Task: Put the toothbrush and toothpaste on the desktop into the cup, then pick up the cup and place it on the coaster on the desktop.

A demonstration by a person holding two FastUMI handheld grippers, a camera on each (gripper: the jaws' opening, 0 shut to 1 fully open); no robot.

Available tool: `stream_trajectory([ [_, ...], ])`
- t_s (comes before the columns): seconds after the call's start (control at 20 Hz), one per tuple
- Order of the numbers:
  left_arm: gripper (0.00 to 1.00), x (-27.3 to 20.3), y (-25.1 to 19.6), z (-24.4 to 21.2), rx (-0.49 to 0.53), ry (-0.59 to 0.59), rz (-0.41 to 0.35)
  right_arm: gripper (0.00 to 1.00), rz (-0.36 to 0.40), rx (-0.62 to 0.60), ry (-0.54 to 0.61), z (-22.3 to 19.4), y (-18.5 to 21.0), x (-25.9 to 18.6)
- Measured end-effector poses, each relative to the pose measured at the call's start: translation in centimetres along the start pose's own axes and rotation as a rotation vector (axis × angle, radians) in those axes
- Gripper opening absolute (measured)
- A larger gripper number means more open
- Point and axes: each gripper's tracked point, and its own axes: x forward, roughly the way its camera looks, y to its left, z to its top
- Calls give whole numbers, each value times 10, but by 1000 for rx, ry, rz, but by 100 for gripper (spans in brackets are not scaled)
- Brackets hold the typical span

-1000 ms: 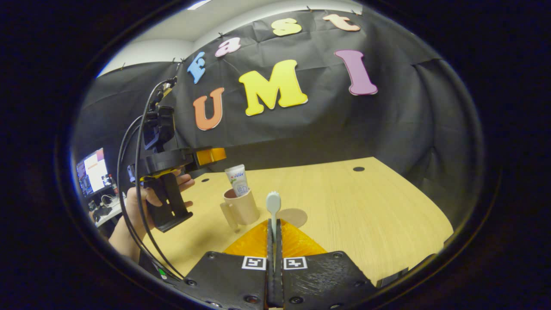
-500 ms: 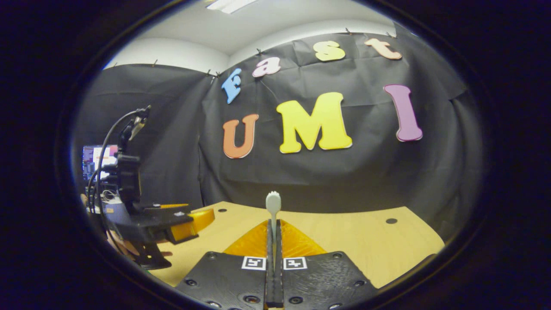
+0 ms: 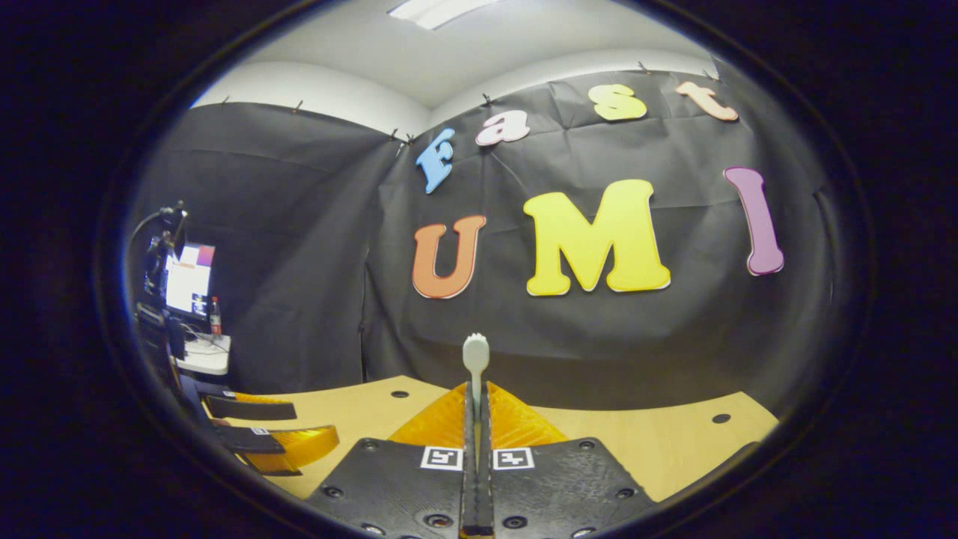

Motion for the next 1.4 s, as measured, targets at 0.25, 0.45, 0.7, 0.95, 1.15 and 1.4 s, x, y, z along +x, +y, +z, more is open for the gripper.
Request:
stream_trajectory([
  [0.25, 98, 1, 12, 0, 1, -6, 22, 0, -28, 35, 37, -18, -13, 18],
  [0.45, 99, -1, 8, 0, -2, -4, 20, 24, -1, 47, 56, -24, -14, 17],
  [0.7, 99, -6, -4, 5, 11, -8, 9, 91, -7, 41, 12, -5, -23, 3],
  [0.95, 98, -13, -16, 17, 41, -30, 14, 95, -35, 39, -33, 12, -37, -19],
  [1.15, 98, -20, -35, 29, 36, -38, -12, 96, -97, 23, -54, 20, -63, -47],
  [1.4, 98, -29, -54, 47, 43, -23, -29, 96, -153, -24, -37, 19, -98, -101],
])
